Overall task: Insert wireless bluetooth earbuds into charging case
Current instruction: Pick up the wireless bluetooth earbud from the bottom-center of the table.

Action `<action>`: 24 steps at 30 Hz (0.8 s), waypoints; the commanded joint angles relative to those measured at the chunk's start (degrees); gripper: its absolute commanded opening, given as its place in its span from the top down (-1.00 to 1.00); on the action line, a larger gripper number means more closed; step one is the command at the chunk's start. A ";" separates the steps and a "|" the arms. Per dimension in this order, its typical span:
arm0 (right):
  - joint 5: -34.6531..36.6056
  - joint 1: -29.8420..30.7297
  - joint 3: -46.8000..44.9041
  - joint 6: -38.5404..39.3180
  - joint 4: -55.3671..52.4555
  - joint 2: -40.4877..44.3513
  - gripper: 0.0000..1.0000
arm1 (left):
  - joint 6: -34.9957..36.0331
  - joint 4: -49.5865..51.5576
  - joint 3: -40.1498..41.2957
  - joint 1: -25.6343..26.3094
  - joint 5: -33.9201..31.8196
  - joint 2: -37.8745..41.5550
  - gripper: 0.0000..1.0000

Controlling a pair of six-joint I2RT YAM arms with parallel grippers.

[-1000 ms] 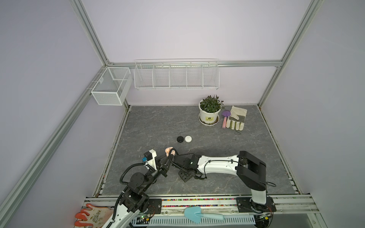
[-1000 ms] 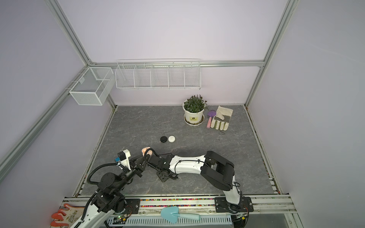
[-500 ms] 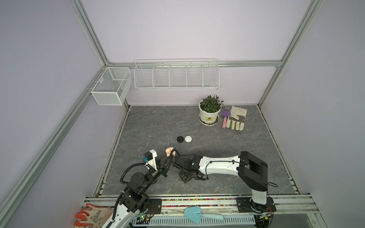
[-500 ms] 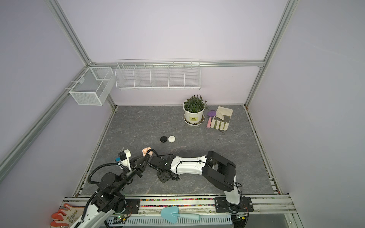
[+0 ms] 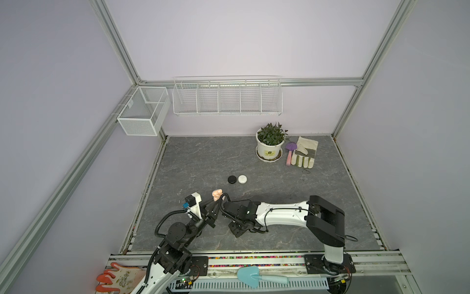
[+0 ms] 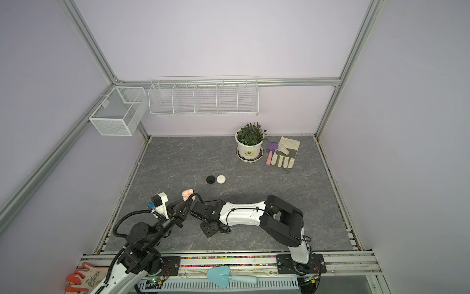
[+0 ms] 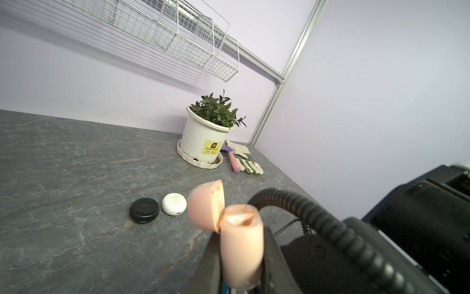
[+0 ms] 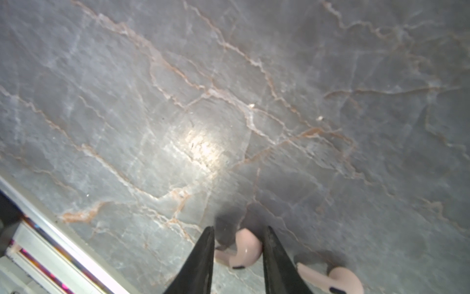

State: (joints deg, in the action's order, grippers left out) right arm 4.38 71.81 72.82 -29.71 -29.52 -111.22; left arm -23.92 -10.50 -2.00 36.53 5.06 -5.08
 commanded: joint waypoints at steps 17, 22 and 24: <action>5.28 2.03 -1.14 -3.23 -6.42 0.29 0.21 | 0.03 -1.72 -0.79 0.02 -0.99 0.60 1.00; 5.45 1.97 -2.15 -3.57 -5.78 1.53 0.29 | 0.06 -1.70 -0.69 0.01 -1.00 0.60 1.00; 5.46 2.07 -2.40 -3.49 -5.51 1.62 0.33 | 0.02 -1.76 -0.72 0.03 -1.11 0.60 1.00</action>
State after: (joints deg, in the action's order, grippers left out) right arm 9.28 73.34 72.25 -32.18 -31.88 -110.69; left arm -23.92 -10.85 -2.00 36.49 3.86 -5.13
